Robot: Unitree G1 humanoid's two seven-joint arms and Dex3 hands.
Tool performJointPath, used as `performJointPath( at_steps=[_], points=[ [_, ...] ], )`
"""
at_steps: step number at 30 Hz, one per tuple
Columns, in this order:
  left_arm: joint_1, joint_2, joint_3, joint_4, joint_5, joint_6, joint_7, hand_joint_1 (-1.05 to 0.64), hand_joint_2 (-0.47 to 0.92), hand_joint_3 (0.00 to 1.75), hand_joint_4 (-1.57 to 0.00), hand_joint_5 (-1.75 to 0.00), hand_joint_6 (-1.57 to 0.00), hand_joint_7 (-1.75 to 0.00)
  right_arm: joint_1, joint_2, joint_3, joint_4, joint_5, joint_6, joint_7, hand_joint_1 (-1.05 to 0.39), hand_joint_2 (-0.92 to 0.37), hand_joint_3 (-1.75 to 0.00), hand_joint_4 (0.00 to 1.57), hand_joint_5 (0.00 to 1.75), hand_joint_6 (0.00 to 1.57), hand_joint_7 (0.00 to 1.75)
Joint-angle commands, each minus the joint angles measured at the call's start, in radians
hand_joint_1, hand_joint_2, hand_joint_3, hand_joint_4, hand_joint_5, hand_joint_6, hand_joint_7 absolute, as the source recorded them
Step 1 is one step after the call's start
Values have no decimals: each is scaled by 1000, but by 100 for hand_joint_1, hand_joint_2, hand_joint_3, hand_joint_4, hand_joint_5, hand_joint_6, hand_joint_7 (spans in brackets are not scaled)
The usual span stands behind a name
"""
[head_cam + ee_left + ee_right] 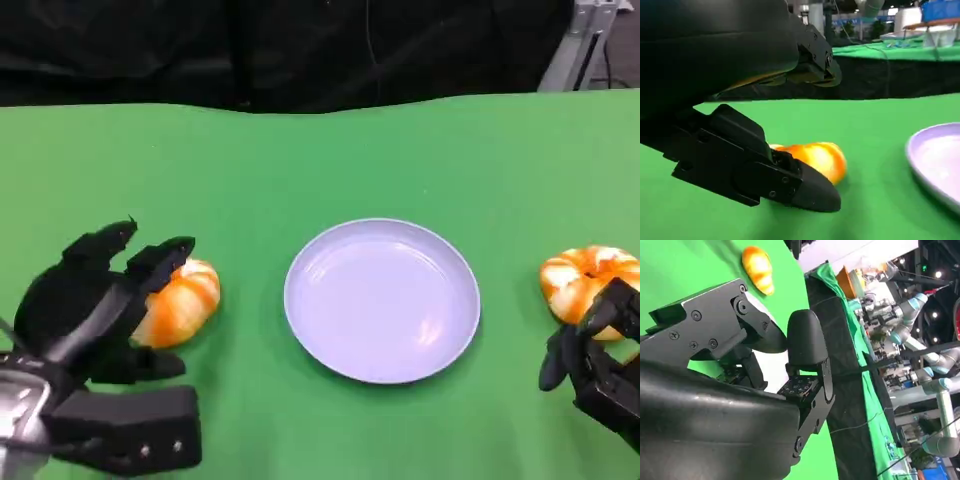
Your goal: Grasp the bread from the table and place it into the plate.
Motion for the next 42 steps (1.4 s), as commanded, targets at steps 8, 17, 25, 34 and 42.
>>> performJointPath(
  at_steps=[8,17,25,34,42],
  points=[
    [-236,-7,-209,385,-13,104,34,-90,92,13,-37,-8,-44,-3,0,-9,-5,-1,8,-2,0,-9,-62,-109,80,175,71,158],
    [-350,-31,-285,578,-97,91,27,-89,92,22,-44,-5,-46,-2,1,-6,-3,-6,8,-1,-4,-9,-62,-108,80,175,71,159],
    [-411,-44,-327,691,-147,66,58,-85,92,20,-47,-4,-49,-2,1,-6,-3,-1,6,-9,1,-9,-63,-108,80,175,70,159],
    [-458,-65,-354,816,-190,34,96,-71,92,20,-56,-5,-56,-3,4,-8,-3,-9,6,2,-7,-9,-63,-108,80,175,70,159],
    [-462,-68,-366,829,-213,36,93,-68,92,20,-56,-4,-58,-3,4,-8,-2,-9,7,1,-6,-9,-64,-107,80,175,70,159]
  ],
)
